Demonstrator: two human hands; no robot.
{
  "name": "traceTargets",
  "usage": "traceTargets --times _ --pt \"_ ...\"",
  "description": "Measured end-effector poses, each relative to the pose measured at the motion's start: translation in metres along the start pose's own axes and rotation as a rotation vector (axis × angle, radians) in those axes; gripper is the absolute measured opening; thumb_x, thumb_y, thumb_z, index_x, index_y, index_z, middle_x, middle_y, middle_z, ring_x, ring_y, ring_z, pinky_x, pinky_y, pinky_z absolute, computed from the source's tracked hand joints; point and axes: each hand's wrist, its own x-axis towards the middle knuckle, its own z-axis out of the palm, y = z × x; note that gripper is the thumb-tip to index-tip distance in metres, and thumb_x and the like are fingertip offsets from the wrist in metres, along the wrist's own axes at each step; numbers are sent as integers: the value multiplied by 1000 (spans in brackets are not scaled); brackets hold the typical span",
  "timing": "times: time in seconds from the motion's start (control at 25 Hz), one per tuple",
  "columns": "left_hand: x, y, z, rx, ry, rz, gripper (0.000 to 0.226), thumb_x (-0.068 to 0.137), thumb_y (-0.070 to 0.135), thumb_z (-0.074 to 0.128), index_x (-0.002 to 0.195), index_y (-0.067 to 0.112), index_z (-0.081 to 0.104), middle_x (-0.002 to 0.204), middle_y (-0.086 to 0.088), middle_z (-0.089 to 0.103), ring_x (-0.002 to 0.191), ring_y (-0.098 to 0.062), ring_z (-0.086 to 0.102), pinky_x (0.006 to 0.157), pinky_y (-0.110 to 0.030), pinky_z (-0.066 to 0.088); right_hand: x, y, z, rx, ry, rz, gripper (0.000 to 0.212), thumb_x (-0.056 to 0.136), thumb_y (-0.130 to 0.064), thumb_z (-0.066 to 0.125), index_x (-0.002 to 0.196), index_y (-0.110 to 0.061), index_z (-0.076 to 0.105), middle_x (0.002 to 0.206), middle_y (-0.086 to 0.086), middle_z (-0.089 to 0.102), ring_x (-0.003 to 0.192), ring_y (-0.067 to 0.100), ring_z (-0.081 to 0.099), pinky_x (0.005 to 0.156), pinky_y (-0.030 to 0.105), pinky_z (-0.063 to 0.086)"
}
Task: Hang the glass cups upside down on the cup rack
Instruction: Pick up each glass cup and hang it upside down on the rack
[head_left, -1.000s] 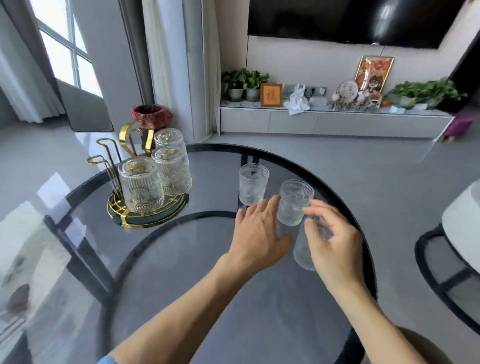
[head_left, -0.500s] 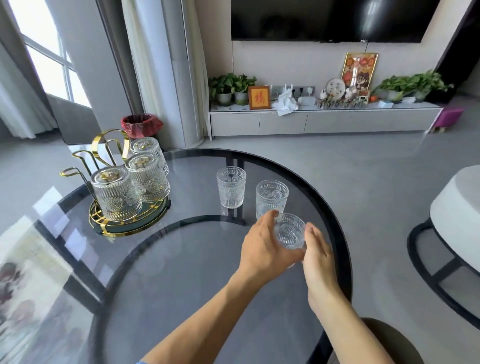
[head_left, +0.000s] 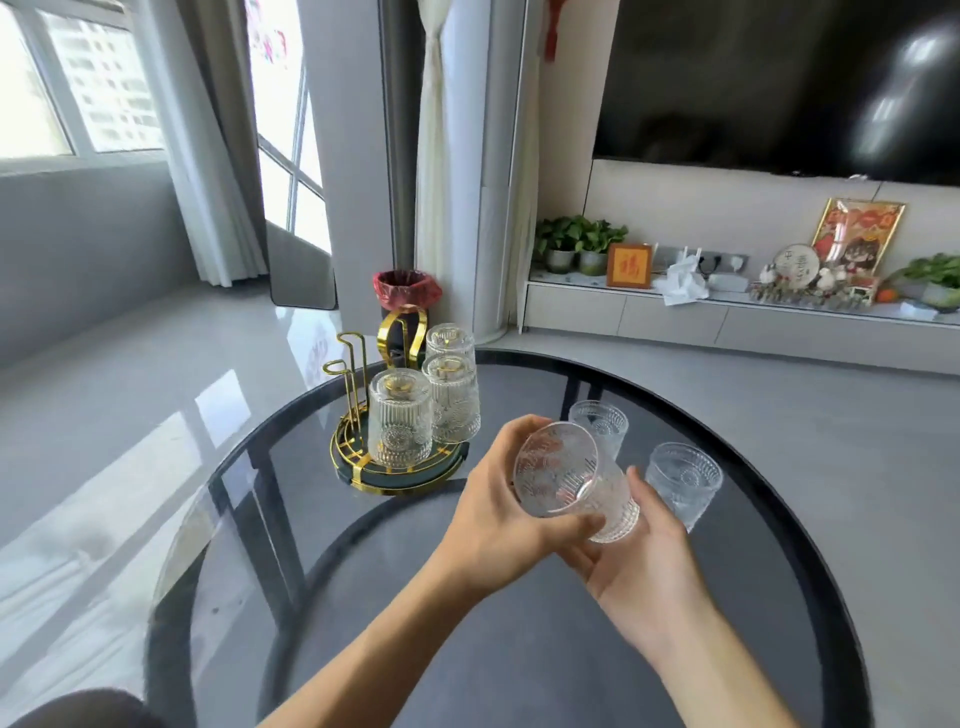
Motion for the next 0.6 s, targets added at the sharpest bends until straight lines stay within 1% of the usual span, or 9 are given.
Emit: traceTargets --times 0.12,0.2,0.24,0.28,0.32,0.4,0.44,0.52,0.6 --pt "6 9 -54 -27 60 65 72 69 32 88 132 35 53 124 17 65 116 -5 61 91 -19 50 25 0 52 -97 -35 -9 57 86 -40 66 132 -8 54 118 26 69 92 39 68 76 42 61" --pt "17 12 -91 -24 158 116 57 80 46 74 132 39 55 127 13 65 121 -9 59 98 -28 50 45 -8 91 -178 -37 -69 56 85 -39 66 130 -7 56 117 24 70 90 38 72 72 42 62" --pt "25 12 -109 20 237 136 51 83 52 67 131 38 57 128 9 65 121 -11 59 100 -35 50 56 -15 111 -204 -21 -113 55 84 -38 67 129 -9 57 119 22 69 89 37 73 69 41 62" --pt "36 11 -127 137 312 141 51 85 57 61 132 36 57 131 8 64 123 -10 57 103 -40 48 67 -21 131 -225 1 -154 53 84 -37 69 130 -11 57 122 20 67 90 37 73 69 41 61" --pt "47 8 -142 340 345 125 59 85 64 54 136 34 53 138 6 59 128 -11 52 108 -43 43 78 -28 148 -251 16 -187 52 84 -36 70 129 -14 57 125 18 65 92 38 72 69 42 60" --pt "70 0 -164 785 263 81 78 86 74 39 149 29 37 157 3 39 143 -17 33 118 -45 24 103 -41 183 -368 37 -266 49 84 -36 72 128 -18 57 130 13 61 99 39 70 71 42 60" --pt "79 -6 -170 918 196 65 84 86 77 34 153 27 29 162 3 28 149 -19 22 121 -47 14 117 -45 200 -466 53 -327 48 84 -36 72 127 -20 57 132 10 60 103 38 68 70 41 60" --pt "92 -17 -172 1001 117 52 89 86 79 28 156 24 20 166 3 17 152 -19 10 121 -49 1 149 -50 233 -671 77 -473 47 82 -37 74 124 -24 57 132 8 58 109 34 64 65 37 59" --pt "98 -28 -169 991 117 73 91 85 81 26 157 25 20 166 7 15 153 -16 7 121 -49 -2 181 -51 260 -858 91 -582 47 80 -37 75 121 -24 56 131 9 58 110 29 62 62 35 58"
